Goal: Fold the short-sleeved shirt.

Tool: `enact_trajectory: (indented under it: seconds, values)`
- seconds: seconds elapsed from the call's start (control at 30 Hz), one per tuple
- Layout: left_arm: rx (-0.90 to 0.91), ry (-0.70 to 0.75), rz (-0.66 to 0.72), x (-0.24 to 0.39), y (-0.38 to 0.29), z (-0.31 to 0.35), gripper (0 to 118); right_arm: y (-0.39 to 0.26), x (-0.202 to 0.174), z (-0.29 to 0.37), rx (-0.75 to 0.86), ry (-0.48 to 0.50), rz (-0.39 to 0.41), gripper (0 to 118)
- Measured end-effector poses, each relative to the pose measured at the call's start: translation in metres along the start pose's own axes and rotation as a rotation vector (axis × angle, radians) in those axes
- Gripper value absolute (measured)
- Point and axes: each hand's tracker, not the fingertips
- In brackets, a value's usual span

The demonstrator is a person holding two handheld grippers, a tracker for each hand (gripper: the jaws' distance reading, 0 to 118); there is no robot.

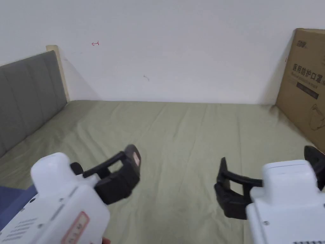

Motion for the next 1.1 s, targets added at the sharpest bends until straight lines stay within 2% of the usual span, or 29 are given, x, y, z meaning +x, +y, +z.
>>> enact_trajectory:
  seconds: [0.07,0.13,0.17,0.2,0.23,0.33,0.4,0.5,0.63,0.67,0.73,0.8,0.83,0.9,1.0,1.1]
  values:
    - [-0.008,-0.030,0.409,-0.031,-0.003,-0.003,118,-0.002,-0.028,0.004,0.077,-0.027,0.340,118]
    - [-0.037,-0.053,0.711,-0.061,-0.014,-0.008,118,-0.012,-0.047,0.010,0.141,0.019,0.610,118]
    - [-0.044,-0.040,0.777,-0.063,-0.018,-0.006,118,-0.017,-0.055,0.012,0.150,0.052,0.700,118]
    - [-0.041,0.006,0.829,-0.067,-0.023,-0.004,118,-0.021,-0.059,0.013,0.141,0.072,0.728,118]
    - [-0.031,0.074,0.811,-0.071,-0.024,-0.002,118,-0.022,-0.062,0.013,0.129,0.079,0.718,118]
    - [-0.005,0.207,0.588,-0.066,-0.020,0.004,118,-0.016,-0.053,0.008,0.048,0.129,0.457,118]
    - [-0.003,0.226,0.372,-0.053,-0.008,0.004,118,-0.011,-0.038,0.003,0.015,0.096,0.291,118]
    - [0.026,0.259,-0.073,-0.027,0.007,-0.001,118,-0.006,-0.006,-0.006,-0.047,0.033,0.034,118]
    - [0.063,0.242,-0.683,0.015,-0.003,-0.002,118,-0.022,0.032,-0.016,-0.174,0.042,-0.331,118]
    - [0.066,0.238,-0.776,0.020,-0.008,-0.002,118,-0.028,0.039,-0.021,-0.252,0.033,-0.413,118]
    - [0.064,0.225,-0.865,0.026,-0.018,0.002,118,-0.043,0.048,-0.025,-0.344,0.058,-0.518,118]
    - [0.040,0.215,-0.826,0.026,-0.024,0.002,118,-0.054,0.054,-0.024,-0.363,0.074,-0.572,118]
    - [0.011,0.186,-0.788,0.023,-0.023,0.002,118,-0.056,0.054,-0.022,-0.344,0.053,-0.570,118]
    - [-0.010,0.159,-0.712,0.022,-0.024,0.001,118,-0.052,0.050,-0.016,-0.281,0.010,-0.518,118]
    - [0.009,0.178,-0.702,0.023,-0.022,0.000,118,-0.039,0.045,-0.011,-0.197,0.020,-0.405,118]
    - [0.016,0.183,-0.704,0.026,-0.019,-0.001,118,-0.031,0.041,-0.008,-0.162,0.034,-0.386,118]
